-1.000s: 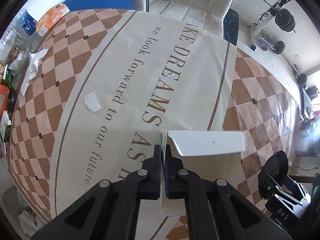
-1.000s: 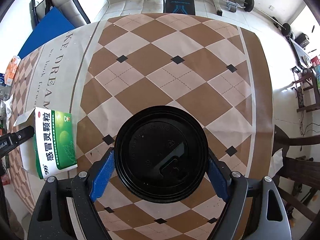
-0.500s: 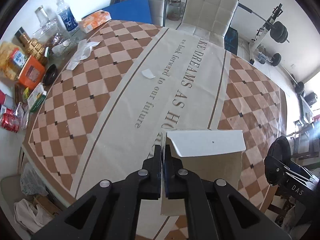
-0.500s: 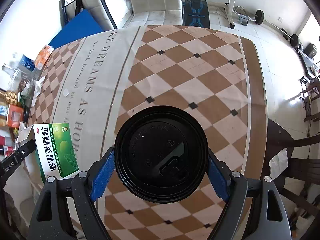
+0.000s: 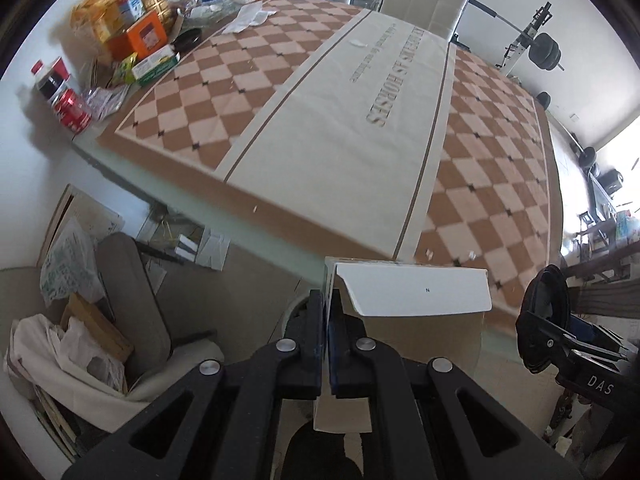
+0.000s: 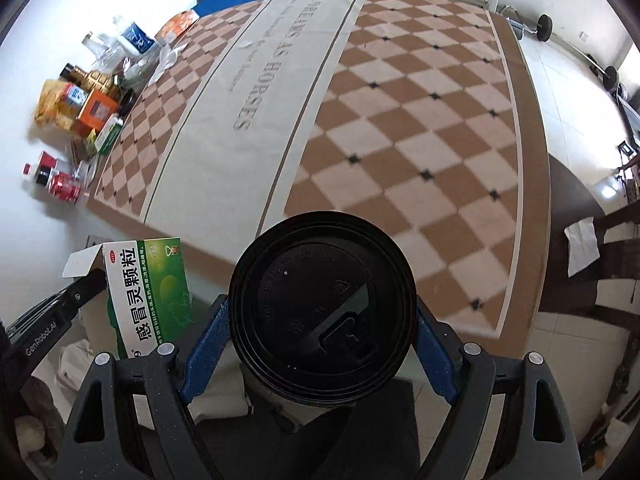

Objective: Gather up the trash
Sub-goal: 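Carry the green box and black lid down over the white bin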

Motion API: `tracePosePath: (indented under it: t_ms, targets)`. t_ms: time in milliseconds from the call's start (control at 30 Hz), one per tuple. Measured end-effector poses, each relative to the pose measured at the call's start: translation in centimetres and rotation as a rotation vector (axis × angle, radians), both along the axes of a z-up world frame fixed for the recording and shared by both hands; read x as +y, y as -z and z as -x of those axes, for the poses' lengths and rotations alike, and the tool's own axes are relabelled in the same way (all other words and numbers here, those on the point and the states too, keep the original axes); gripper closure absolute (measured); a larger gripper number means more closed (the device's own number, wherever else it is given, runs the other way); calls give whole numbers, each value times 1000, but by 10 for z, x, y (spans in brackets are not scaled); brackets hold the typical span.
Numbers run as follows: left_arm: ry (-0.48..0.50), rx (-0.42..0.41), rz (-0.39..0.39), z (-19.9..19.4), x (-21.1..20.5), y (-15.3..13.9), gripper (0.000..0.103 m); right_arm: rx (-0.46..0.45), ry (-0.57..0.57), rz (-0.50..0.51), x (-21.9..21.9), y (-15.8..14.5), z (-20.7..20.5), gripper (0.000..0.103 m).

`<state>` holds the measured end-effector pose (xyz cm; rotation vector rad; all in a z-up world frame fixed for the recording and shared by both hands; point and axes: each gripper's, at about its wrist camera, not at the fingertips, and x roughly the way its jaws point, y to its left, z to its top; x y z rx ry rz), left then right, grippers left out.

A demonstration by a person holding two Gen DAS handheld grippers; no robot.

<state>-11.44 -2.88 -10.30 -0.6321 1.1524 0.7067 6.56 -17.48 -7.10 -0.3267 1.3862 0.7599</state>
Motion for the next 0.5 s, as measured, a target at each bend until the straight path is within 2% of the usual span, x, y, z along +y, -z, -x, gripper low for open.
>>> tracePosePath:
  t_ms: [133,233,367,500]
  targets:
    - [-22,54,57,48,-21,40,103,65,-40,48,-34,33,56,17]
    - [-54,102,124,67,-26,82,103,109,-75,114,-53,73,89,17]
    - [-94,146,200,71,-23,150,103,151,-95,177,-66,132,113,17]
    - [-135,183,260,64,-11,232,103,159,-103,212,-64,204,121,17]
